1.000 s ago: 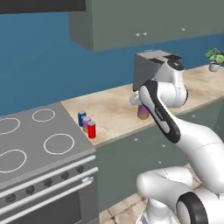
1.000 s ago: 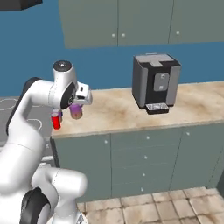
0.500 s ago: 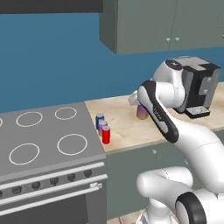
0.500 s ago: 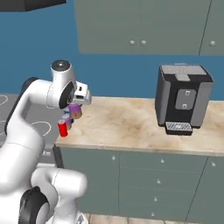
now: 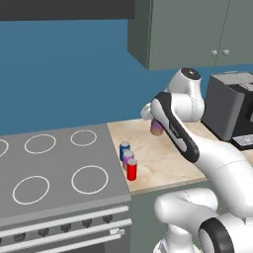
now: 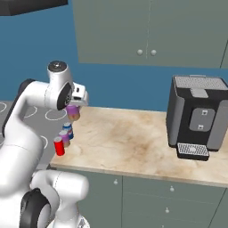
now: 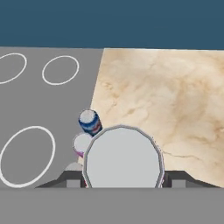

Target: Four empty soda cans are scattered around the kitchen. Gather all the cans and cluster them next to the stove for recycling.

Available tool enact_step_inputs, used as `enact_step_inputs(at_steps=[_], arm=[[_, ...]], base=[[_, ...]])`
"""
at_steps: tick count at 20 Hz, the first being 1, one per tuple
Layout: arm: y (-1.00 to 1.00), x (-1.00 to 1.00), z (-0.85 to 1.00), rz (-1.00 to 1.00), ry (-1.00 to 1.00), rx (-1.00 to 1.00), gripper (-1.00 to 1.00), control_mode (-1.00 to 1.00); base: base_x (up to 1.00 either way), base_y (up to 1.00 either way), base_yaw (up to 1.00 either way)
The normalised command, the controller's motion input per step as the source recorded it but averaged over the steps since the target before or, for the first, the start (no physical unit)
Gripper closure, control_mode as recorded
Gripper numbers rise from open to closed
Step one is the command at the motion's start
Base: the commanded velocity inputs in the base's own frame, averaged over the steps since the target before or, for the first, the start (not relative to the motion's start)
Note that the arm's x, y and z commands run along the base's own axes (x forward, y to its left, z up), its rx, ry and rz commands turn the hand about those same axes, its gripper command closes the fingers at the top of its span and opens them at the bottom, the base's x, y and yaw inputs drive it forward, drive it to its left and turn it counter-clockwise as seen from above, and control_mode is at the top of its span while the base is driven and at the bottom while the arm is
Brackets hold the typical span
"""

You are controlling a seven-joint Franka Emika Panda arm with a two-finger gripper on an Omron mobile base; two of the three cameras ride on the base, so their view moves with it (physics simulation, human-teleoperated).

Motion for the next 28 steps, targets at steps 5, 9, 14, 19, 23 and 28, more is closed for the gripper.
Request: enact_step_inputs(at_steps=[5, 9, 14, 19, 23, 28], arm=[[0.00, 0.00, 0.00, 0.00, 0.00, 0.00, 1.00, 1.00], [0.00, 0.24, -0.05, 0.00, 0.06, 0.00, 1.00, -1.00], [0.00, 0.79, -0.53, 0.13, 0.20, -0.03, 1.00, -1.00], [-0.01, 0.51, -0.56, 0.14, 0.07, 0.00, 1.00, -1.00], [0.06, 0.56, -0.45, 0.11, 0.03, 0.00, 1.00, -1.00], [0.10, 0.30, -0.48, 0.13, 0.01, 0.00, 1.00, -1.00]], base=[[0.08, 0.00, 0.00], [0.03, 0.00, 0.01], [0.00, 0.00, 0.00], [0.00, 0.00, 0.00], [0.00, 0.00, 0.00], [0.00, 0.00, 0.00]])
